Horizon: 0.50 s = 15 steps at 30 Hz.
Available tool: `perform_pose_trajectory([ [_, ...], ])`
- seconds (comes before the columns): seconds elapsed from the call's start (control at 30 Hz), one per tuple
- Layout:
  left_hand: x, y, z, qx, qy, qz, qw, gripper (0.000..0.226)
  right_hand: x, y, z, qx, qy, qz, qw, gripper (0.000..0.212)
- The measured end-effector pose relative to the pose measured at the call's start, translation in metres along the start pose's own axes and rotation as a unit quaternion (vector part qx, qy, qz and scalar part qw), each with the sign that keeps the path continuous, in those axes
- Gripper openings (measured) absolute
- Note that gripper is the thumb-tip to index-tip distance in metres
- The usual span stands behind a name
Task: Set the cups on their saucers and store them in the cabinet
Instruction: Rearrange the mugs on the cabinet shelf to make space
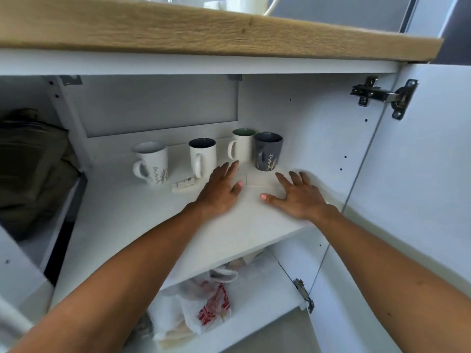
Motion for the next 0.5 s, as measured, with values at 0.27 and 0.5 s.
perform_pose_trajectory([
  [0.27, -0.038, 0.070, -0.038, 0.046, -0.166, -0.009, 0.985, 0.063, -0.019, 0.028, -0.004, -0.033, 0.047, -0.018, 0.998, 0.100],
  [0.5, -0.085, 0.098, -0.073, 0.072, -0.202, -0.098, 0.972, 0.065, -0.058, 0.008, -0.004, -0.035, 0.046, -0.062, 0.996, 0.101],
])
Point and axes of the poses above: each hand's wrist, its own y-axis away from the middle knuckle, its own z-axis out of the palm, x = y × z, the point moved 5 cm from there along -y, towards the middle knuckle, and after that the axes turned 15 degrees about -z, right-handed, at the moved point
